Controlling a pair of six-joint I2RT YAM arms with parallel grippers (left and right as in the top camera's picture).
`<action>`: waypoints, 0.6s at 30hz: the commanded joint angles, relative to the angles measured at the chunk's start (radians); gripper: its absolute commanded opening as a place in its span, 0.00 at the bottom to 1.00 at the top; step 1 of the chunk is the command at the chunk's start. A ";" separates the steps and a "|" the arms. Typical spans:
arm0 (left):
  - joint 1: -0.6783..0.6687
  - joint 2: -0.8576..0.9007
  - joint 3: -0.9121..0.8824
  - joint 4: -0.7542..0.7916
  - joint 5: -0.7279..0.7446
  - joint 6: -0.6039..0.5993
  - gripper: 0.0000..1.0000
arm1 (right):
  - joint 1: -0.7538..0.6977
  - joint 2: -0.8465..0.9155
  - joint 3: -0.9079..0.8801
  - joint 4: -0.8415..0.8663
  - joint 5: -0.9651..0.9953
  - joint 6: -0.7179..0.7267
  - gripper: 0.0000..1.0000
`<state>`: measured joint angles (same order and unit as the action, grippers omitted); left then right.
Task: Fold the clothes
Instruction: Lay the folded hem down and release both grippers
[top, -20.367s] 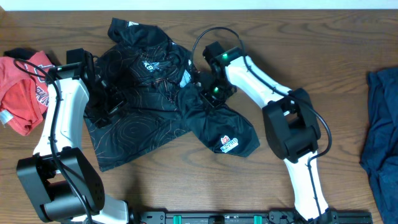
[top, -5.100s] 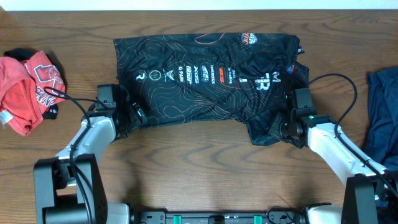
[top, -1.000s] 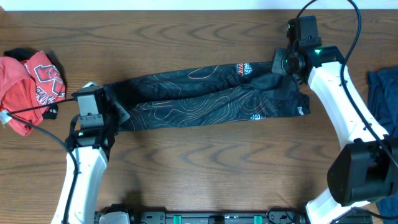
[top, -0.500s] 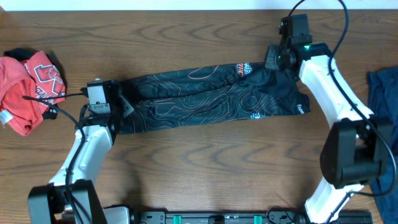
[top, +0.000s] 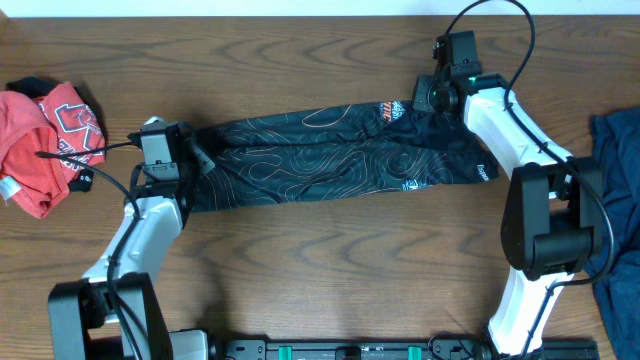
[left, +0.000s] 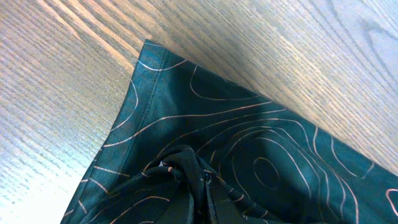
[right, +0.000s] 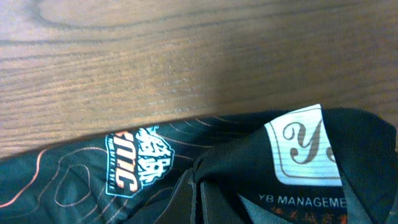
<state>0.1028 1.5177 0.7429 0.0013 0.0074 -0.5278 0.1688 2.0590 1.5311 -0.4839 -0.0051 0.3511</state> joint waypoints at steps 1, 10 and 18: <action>0.000 0.031 0.026 0.014 -0.016 -0.009 0.06 | 0.008 0.005 0.021 0.013 -0.006 -0.004 0.01; 0.000 0.093 0.026 0.054 0.011 -0.009 0.84 | 0.005 0.005 0.021 0.066 -0.022 -0.039 0.73; 0.000 0.065 0.117 0.023 0.109 0.023 0.98 | -0.026 0.005 0.134 -0.021 -0.021 -0.102 0.88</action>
<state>0.1028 1.6047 0.7883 0.0444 0.0689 -0.5285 0.1627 2.0613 1.5837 -0.4751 -0.0269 0.2966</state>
